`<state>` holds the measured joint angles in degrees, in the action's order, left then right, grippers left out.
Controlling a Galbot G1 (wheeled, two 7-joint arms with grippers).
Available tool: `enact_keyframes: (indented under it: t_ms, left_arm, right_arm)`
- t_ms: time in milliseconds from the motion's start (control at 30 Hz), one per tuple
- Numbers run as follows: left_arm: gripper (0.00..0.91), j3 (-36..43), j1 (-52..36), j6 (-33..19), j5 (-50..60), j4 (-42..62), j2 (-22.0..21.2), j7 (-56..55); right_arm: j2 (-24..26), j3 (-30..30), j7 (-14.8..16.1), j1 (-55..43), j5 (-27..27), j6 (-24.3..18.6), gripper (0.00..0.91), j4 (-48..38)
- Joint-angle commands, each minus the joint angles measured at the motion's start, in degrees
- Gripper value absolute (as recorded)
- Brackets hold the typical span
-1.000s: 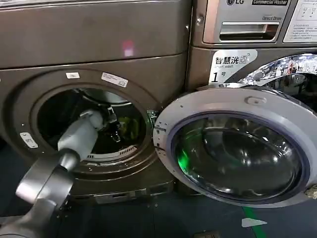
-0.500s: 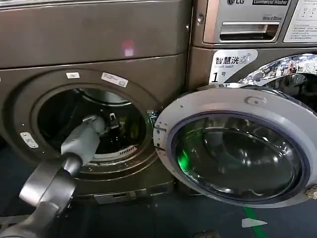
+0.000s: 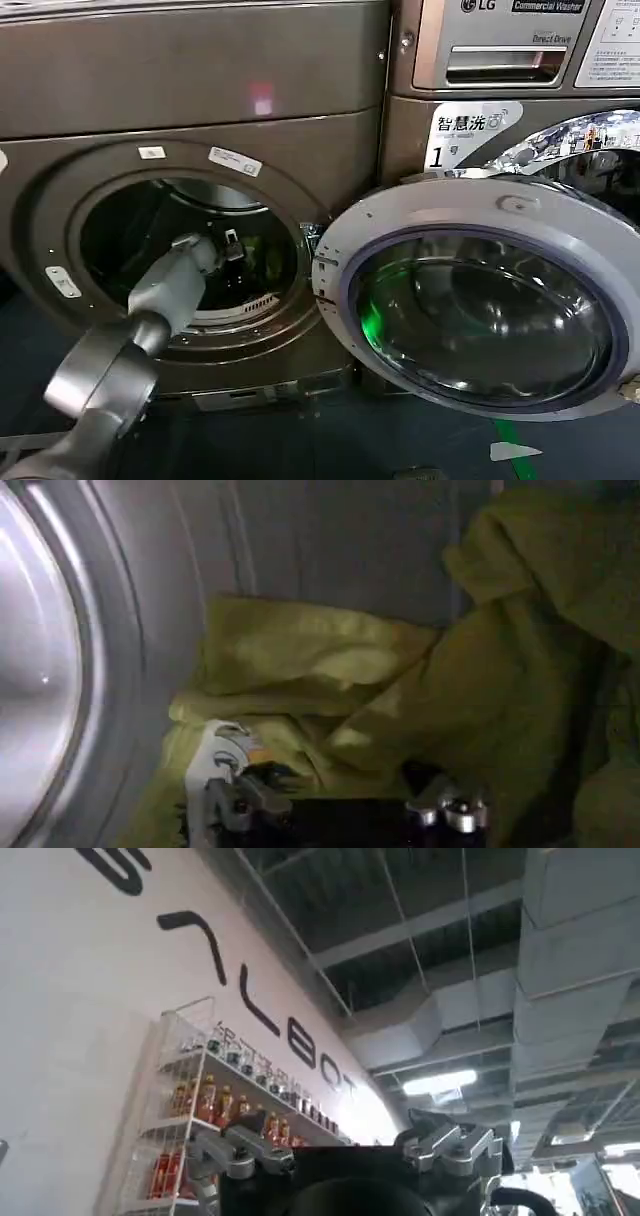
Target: Grasp the clothes from the dryer.
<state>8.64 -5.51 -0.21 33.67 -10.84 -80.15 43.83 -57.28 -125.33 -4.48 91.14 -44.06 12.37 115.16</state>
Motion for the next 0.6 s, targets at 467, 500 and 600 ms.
enact_keyframes:
  t_ms: [467,500,600]
  left_arm:
    - [0.000,0.5,-1.0,0.0,-2.4,-0.2,0.2,0.7]
    - [0.000,0.5,-1.0,0.0,-2.6,-0.2,0.2,0.7]
    - [0.000,0.3,-1.0,0.6,-3.7,-0.4,0.2,0.7]
  right_arm:
    - [-0.1,0.5,0.1,-0.3,0.3,-0.2,0.907,-0.1]
    - [-0.1,0.5,0.1,-0.3,0.3,-0.2,0.907,-0.1]
    - [-0.2,0.4,0.1,-0.3,0.4,-0.3,0.907,-0.2]
